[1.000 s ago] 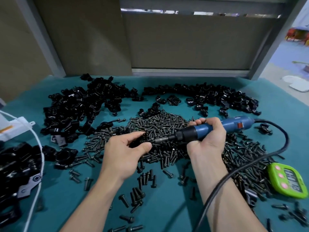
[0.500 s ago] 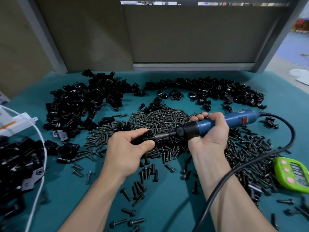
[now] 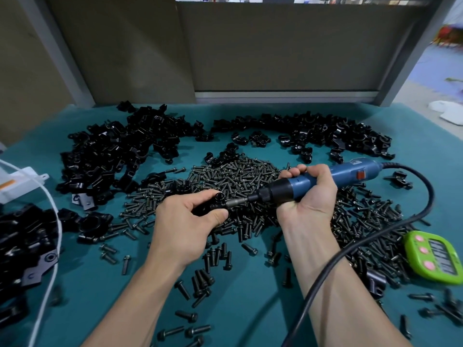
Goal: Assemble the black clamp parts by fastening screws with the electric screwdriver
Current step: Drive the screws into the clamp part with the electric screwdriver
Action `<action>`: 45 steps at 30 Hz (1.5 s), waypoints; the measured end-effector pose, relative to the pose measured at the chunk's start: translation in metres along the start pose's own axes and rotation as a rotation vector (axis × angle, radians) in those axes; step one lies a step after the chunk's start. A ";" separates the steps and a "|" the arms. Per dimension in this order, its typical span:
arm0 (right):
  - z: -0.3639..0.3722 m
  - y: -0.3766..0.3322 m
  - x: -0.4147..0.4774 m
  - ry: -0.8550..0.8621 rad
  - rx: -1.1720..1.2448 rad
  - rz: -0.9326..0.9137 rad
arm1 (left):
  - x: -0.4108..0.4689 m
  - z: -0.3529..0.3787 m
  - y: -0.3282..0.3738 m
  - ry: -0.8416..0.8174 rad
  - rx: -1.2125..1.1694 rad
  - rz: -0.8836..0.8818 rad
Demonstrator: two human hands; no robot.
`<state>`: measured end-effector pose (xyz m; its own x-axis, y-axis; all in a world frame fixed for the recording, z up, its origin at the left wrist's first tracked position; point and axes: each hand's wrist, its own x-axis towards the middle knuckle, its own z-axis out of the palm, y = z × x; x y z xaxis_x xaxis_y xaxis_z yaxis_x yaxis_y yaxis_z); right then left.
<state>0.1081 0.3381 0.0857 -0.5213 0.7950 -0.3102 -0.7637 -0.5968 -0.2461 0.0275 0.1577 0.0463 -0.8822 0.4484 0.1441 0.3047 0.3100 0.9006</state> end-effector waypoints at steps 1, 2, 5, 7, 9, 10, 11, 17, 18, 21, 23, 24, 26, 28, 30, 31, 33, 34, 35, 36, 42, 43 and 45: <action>0.000 0.000 0.000 -0.001 0.000 0.000 | 0.000 0.000 -0.001 -0.011 -0.002 -0.003; 0.000 0.000 0.000 -0.001 0.000 -0.002 | 0.001 0.000 -0.002 -0.019 -0.002 -0.002; 0.000 0.001 0.000 -0.003 -0.004 -0.003 | 0.002 0.001 -0.005 -0.018 -0.001 0.015; 0.000 0.001 0.000 -0.004 -0.009 0.000 | 0.002 0.001 -0.006 -0.021 -0.007 0.015; 0.000 0.001 0.000 -0.004 -0.011 0.002 | 0.002 0.001 -0.007 -0.027 -0.018 0.009; 0.000 0.001 0.000 -0.005 -0.011 0.003 | 0.002 0.001 -0.007 -0.027 -0.021 0.007; 0.000 0.001 0.000 -0.006 -0.011 0.005 | 0.002 0.001 -0.007 -0.026 -0.022 0.006; 0.001 0.001 0.000 -0.012 -0.021 0.012 | 0.001 0.002 -0.004 -0.024 -0.033 0.001; 0.001 0.001 0.000 -0.012 -0.023 0.012 | 0.001 0.002 -0.004 -0.018 -0.031 0.003; 0.001 0.002 -0.001 -0.008 -0.019 0.005 | 0.001 0.002 -0.001 -0.003 -0.022 0.001; 0.002 0.001 -0.001 -0.008 -0.021 0.001 | 0.000 0.002 0.000 -0.012 -0.021 -0.005; 0.002 0.002 -0.001 -0.008 -0.023 0.001 | 0.000 0.001 0.001 -0.014 -0.023 -0.006; 0.002 0.002 -0.001 -0.008 -0.029 0.001 | 0.000 0.001 0.002 -0.015 -0.023 -0.012; 0.002 0.003 -0.001 -0.007 -0.033 0.000 | 0.000 0.001 0.003 -0.006 -0.018 -0.024; 0.002 0.003 0.000 -0.008 -0.033 0.003 | -0.001 0.001 0.005 0.010 -0.012 -0.047; 0.002 0.003 0.000 -0.012 -0.030 0.006 | -0.001 0.001 0.007 0.013 -0.013 -0.059; 0.001 0.002 0.001 -0.028 -0.020 0.013 | -0.003 0.001 0.009 -0.002 -0.071 -0.099; 0.001 0.002 0.002 -0.038 -0.013 0.016 | -0.004 0.001 0.010 -0.012 -0.099 -0.118; 0.002 0.002 0.003 -0.053 -0.005 0.018 | -0.004 0.001 0.012 -0.020 -0.110 -0.133; 0.002 0.001 0.004 -0.070 0.004 0.021 | -0.005 0.001 0.013 -0.035 -0.110 -0.147; 0.000 0.000 0.006 -0.171 -0.012 0.047 | -0.003 -0.004 0.015 -0.195 -0.164 -0.266; 0.000 0.000 0.006 -0.191 -0.022 0.047 | -0.003 -0.005 0.017 -0.226 -0.194 -0.284; 0.001 -0.001 0.006 -0.234 -0.044 0.049 | -0.001 -0.009 0.021 -0.302 -0.258 -0.323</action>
<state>0.1054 0.3438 0.0855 -0.6352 0.7655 -0.1027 -0.7207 -0.6352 -0.2778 0.0322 0.1565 0.0688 -0.7617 0.5980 -0.2493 -0.0986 0.2732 0.9569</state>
